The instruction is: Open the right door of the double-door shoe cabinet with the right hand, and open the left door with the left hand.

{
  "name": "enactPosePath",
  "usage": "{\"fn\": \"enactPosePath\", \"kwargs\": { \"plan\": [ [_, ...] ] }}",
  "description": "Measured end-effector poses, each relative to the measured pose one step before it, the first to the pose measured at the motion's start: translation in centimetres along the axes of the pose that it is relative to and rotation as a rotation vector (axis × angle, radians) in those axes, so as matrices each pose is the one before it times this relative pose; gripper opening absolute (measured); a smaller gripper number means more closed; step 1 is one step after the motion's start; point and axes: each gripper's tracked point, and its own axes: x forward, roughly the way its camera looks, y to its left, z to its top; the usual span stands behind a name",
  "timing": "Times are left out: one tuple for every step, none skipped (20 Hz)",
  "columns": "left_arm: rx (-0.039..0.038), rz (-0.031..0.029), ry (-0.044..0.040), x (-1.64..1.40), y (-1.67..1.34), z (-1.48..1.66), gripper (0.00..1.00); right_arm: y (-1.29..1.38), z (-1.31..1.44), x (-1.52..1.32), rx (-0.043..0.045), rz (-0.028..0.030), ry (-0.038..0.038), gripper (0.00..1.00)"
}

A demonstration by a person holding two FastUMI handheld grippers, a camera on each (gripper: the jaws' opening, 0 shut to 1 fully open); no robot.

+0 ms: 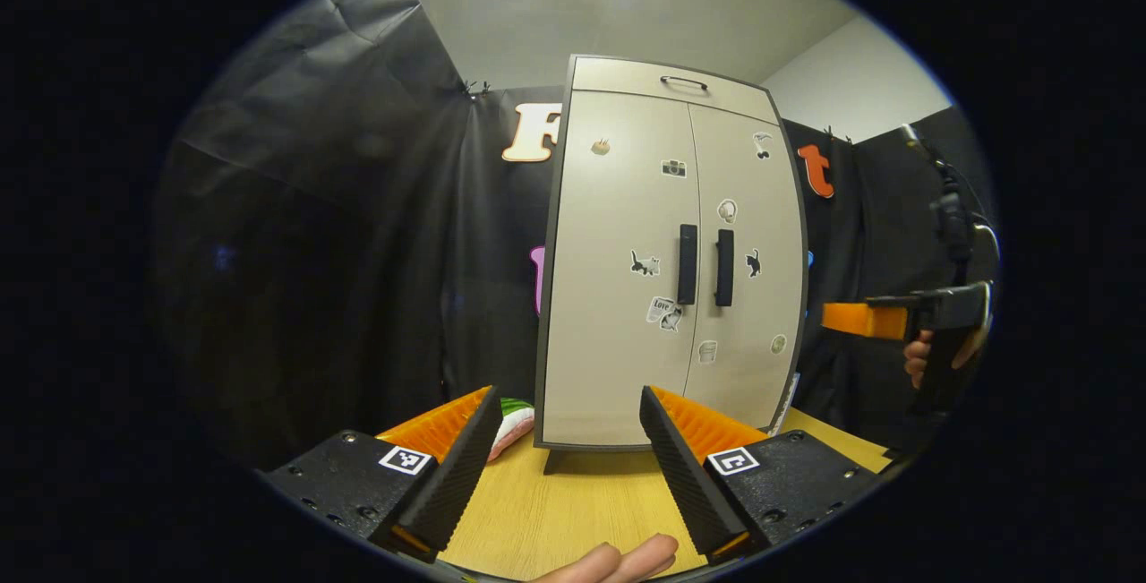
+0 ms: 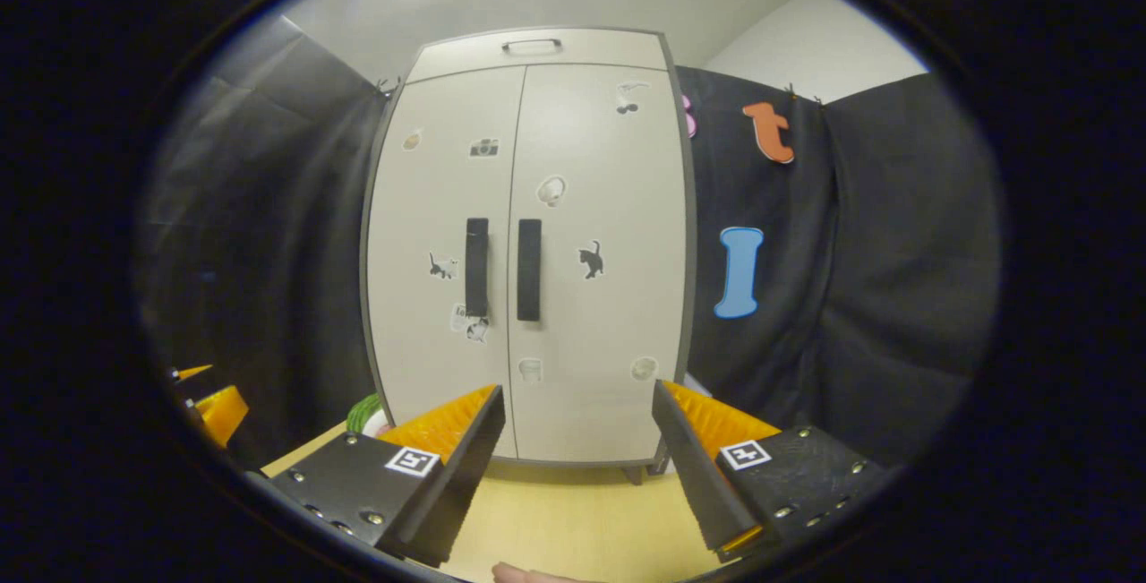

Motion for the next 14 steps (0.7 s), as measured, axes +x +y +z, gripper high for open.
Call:
{"fn": "enactPosePath", "kwargs": {
  "plan": [
    [-0.00311, -0.00017, 0.00059, -0.133, 0.198, 0.068, 0.96, 0.985, 0.784, 1.367, 0.00797, 0.01969, -0.00666, 0.98],
    [-0.01096, 0.00841, 0.00425, -0.211, 0.298, -0.119, 0.96, 0.682, 0.853, 1.503, 0.00636, 0.00239, -0.00947, 0.98],
    [-0.00964, -0.00109, -0.00162, -0.265, 0.095, 0.042, 0.96, 0.06, 0.786, 1.582, 0.00144, -0.01368, -0.00966, 0.98],
    [-0.00188, -0.01303, -0.00954, -0.336, -0.18, 0.149, 0.96, 0.259, 0.855, 1.526, -0.00176, -0.00664, -0.01583, 1.0],
    [0.01063, -0.01248, -0.01017, -0.193, -0.106, 0.076, 0.96, 0.213, 0.667, 1.639, -0.0143, -0.0077, -0.01436, 0.98],
    [0.01046, -0.00508, -0.00439, -0.132, 0.278, -0.194, 0.96, -0.04, 0.493, 1.461, -0.01383, -0.00927, -0.0094, 1.0],
    [-0.00069, 0.00384, -0.00045, -0.025, 0.332, -0.067, 0.96, 0.184, 0.555, 1.254, -0.00251, 0.00208, -0.01057, 1.0],
    [-0.00708, 0.00014, 0.00093, -0.138, 0.363, -0.132, 0.96, 0.313, 0.448, 1.185, 0.00729, 0.00471, -0.01105, 0.98],
    [-0.00728, -0.00122, 0.00214, -0.059, 0.192, -0.161, 0.96, 0.476, 0.498, 1.119, 0.00305, 0.01431, -0.01148, 0.98],
    [-0.00416, 0.00397, 0.00227, 0.011, 0.383, -0.254, 0.96, 0.285, 0.28, 0.968, 0.0012, 0.01274, -0.01198, 0.98],
    [-0.00324, 0.00554, 0.00453, 0.15, 0.372, -0.266, 0.96, 0.005, -0.021, 0.947, 0.00262, -0.00146, -0.00835, 0.98],
    [-0.00342, 0.00038, 0.00691, 0.156, 0.146, -0.386, 0.96, 0.043, -0.325, 0.873, 0.00082, -0.00912, 0.00001, 0.98],
    [-0.00319, -0.00311, 0.00957, 0.152, 0.078, -0.377, 0.96, -0.511, -0.419, 0.914, -0.00123, -0.03049, 0.01001, 1.0],
    [-0.00104, -0.00198, 0.01187, 0.098, 0.181, -0.392, 0.96, -0.052, -0.444, 0.889, 0.00252, -0.01569, 0.01143, 0.98]
  ]
}}
